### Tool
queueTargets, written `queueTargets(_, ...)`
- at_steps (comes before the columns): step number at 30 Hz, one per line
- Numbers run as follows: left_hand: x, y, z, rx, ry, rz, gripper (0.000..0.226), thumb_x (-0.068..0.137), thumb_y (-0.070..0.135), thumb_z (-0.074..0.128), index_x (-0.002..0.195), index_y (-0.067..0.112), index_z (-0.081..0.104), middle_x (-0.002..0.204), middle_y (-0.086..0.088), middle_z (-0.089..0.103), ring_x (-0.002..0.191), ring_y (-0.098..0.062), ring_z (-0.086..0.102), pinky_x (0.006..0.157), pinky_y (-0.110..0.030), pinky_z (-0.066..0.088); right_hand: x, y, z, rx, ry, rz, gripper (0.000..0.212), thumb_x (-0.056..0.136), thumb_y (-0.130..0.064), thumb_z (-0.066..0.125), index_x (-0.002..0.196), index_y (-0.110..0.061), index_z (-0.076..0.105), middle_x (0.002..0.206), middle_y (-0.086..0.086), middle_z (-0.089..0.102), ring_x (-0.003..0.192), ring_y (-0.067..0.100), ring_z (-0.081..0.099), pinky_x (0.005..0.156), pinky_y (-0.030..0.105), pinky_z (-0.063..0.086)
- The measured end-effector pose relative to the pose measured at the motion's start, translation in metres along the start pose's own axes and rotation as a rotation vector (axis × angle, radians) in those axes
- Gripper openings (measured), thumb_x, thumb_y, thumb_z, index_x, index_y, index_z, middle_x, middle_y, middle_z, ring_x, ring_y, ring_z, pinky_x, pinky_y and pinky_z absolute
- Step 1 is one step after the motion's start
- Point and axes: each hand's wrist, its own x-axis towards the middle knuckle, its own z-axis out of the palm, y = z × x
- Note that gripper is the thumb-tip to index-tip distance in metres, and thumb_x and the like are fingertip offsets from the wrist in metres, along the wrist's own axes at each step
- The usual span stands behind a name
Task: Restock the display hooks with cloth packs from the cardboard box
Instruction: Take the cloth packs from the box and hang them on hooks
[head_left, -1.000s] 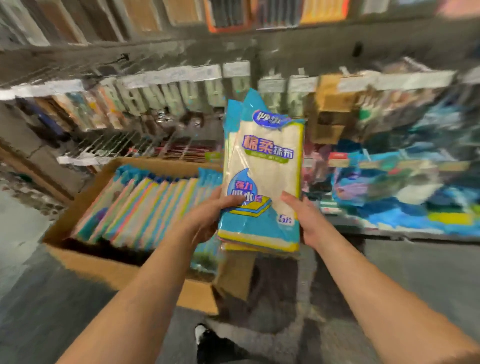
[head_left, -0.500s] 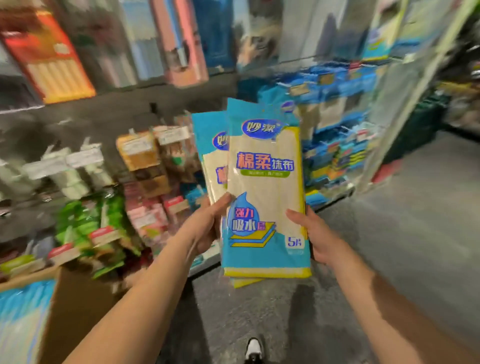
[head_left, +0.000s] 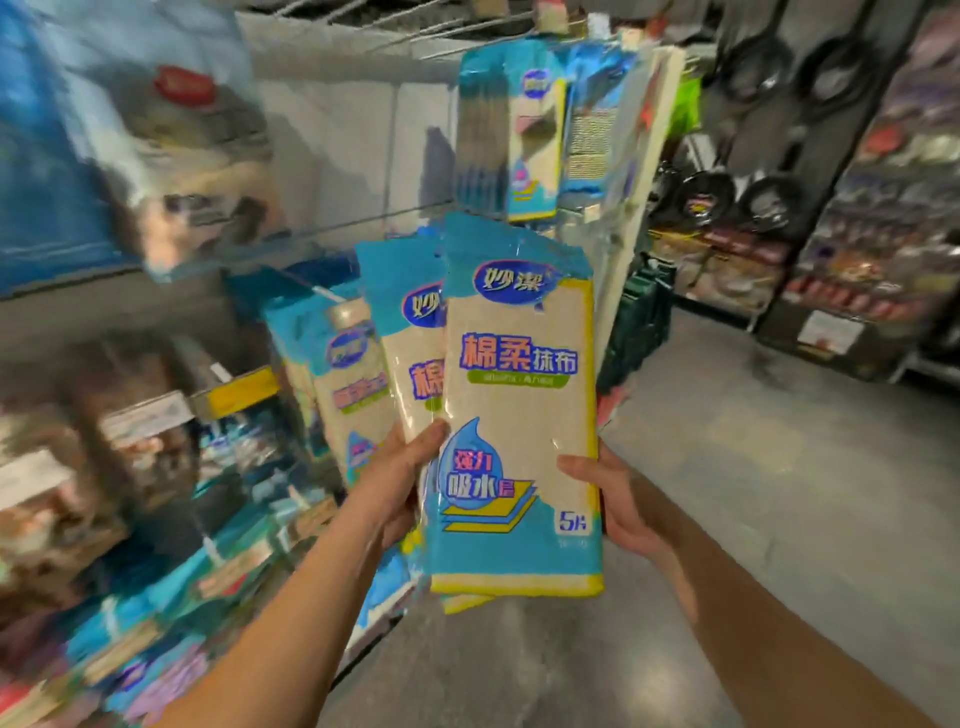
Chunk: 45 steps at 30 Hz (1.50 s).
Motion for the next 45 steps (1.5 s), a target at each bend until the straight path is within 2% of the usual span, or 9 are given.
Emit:
queueTargets(3, 0.06, 0.001, 0.044, -0.013, -0.046, -0.037, 0.045, 0.078, 0.024, 0.063, 0.123, 0.016, 0.06, 0.1, -0.011, 0.077, 0.083, -0.025, 0.075, 0.076, -0.046, 0.063, 0.032, -0.037, -0.048, -0.007, 0.032, -0.052, 0.057, 0.078, -0.012, 0.074, 0.129, -0.026, 0.052, 0.117, 0.009, 0.072, 0.102, 0.031, 0.07, 0.079, 0.041, 0.06)
queueTargets(6, 0.115, -0.004, 0.084, 0.002, -0.093, -0.06, 0.04, 0.082, 0.026, 0.063, 0.12, 0.017, 0.064, 0.112, -0.016, 0.074, 0.093, -0.031, 0.074, 0.085, -0.051, 0.06, 0.063, -0.066, -0.1, -0.016, 0.051, -0.062, 0.058, 0.076, -0.014, 0.066, 0.129, -0.029, 0.05, 0.116, 0.002, 0.073, 0.102, 0.025, 0.071, 0.075, 0.035, 0.06)
queueTargets(13, 0.241, -0.028, 0.173, 0.027, -0.052, -0.013, 0.047, 0.087, 0.026, 0.068, 0.13, 0.009, 0.06, 0.12, -0.023, 0.069, 0.106, -0.042, 0.068, 0.098, -0.064, 0.049, 0.16, -0.133, -0.231, -0.065, 0.006, -0.07, 0.052, 0.081, -0.024, 0.063, 0.131, -0.027, 0.051, 0.124, 0.003, 0.069, 0.113, 0.026, 0.066, 0.095, 0.042, 0.055)
queueTargets(20, 0.324, -0.034, 0.249, -0.071, 0.081, 0.042, 0.058, 0.083, 0.023, 0.067, 0.137, 0.009, 0.051, 0.117, -0.022, 0.071, 0.091, -0.037, 0.074, 0.067, -0.049, 0.061, 0.278, -0.269, -0.33, -0.278, 0.051, -0.16, 0.048, 0.095, -0.057, 0.049, 0.108, -0.013, 0.063, 0.104, 0.01, 0.066, 0.103, 0.029, 0.06, 0.095, 0.041, 0.047)
queueTargets(24, 0.36, -0.025, 0.263, -0.093, 0.15, 0.096, 0.061, 0.08, 0.024, 0.069, 0.137, 0.009, 0.051, 0.115, -0.02, 0.072, 0.09, -0.036, 0.074, 0.073, -0.052, 0.061, 0.356, -0.375, -0.337, -0.41, 0.113, -0.374, 0.025, 0.095, -0.041, 0.06, 0.108, -0.021, 0.067, 0.104, 0.001, 0.068, 0.101, 0.021, 0.06, 0.083, 0.035, 0.047)
queueTargets(29, 0.408, -0.002, 0.261, -0.061, 0.205, 0.188, 0.057, 0.085, 0.02, 0.069, 0.137, 0.006, 0.051, 0.122, -0.024, 0.068, 0.097, -0.039, 0.072, 0.083, -0.057, 0.059, 0.44, -0.45, -0.308, -0.855, -0.029, -0.438, 0.053, 0.088, -0.052, 0.066, 0.131, -0.022, 0.058, 0.118, -0.001, 0.064, 0.107, 0.014, 0.059, 0.077, 0.028, 0.046)
queueTargets(37, 0.483, 0.043, 0.25, -0.066, 0.244, 0.318, 0.094, 0.051, 0.034, 0.099, 0.132, 0.013, 0.057, 0.124, -0.02, 0.069, 0.105, -0.039, 0.07, 0.083, -0.05, 0.058, 0.537, -0.506, -0.276, -0.909, -0.208, -0.489, 0.023, 0.087, -0.047, 0.069, 0.099, -0.028, 0.073, 0.115, -0.006, 0.068, 0.112, 0.015, 0.059, 0.095, 0.037, 0.046)
queueTargets(40, 0.509, 0.057, 0.249, -0.07, 0.254, 0.337, 0.106, 0.039, 0.038, 0.102, 0.131, 0.012, 0.058, 0.122, -0.02, 0.07, 0.103, -0.039, 0.071, 0.08, -0.049, 0.06, 0.556, -0.528, -0.268, -0.943, -0.259, -0.57, 0.018, 0.087, -0.042, 0.07, 0.094, -0.025, 0.074, 0.103, -0.007, 0.07, 0.099, 0.012, 0.059, 0.086, 0.033, 0.043)
queueTargets(45, 0.538, 0.078, 0.255, -0.124, 0.322, 0.374, 0.076, 0.068, 0.028, 0.087, 0.134, 0.009, 0.055, 0.119, -0.019, 0.071, 0.097, -0.037, 0.073, 0.073, -0.047, 0.061, 0.582, -0.56, -0.255, -0.998, -0.18, -0.826, 0.014, 0.087, -0.03, 0.074, 0.082, -0.017, 0.071, 0.085, -0.003, 0.071, 0.079, 0.01, 0.06, 0.079, 0.031, 0.048)
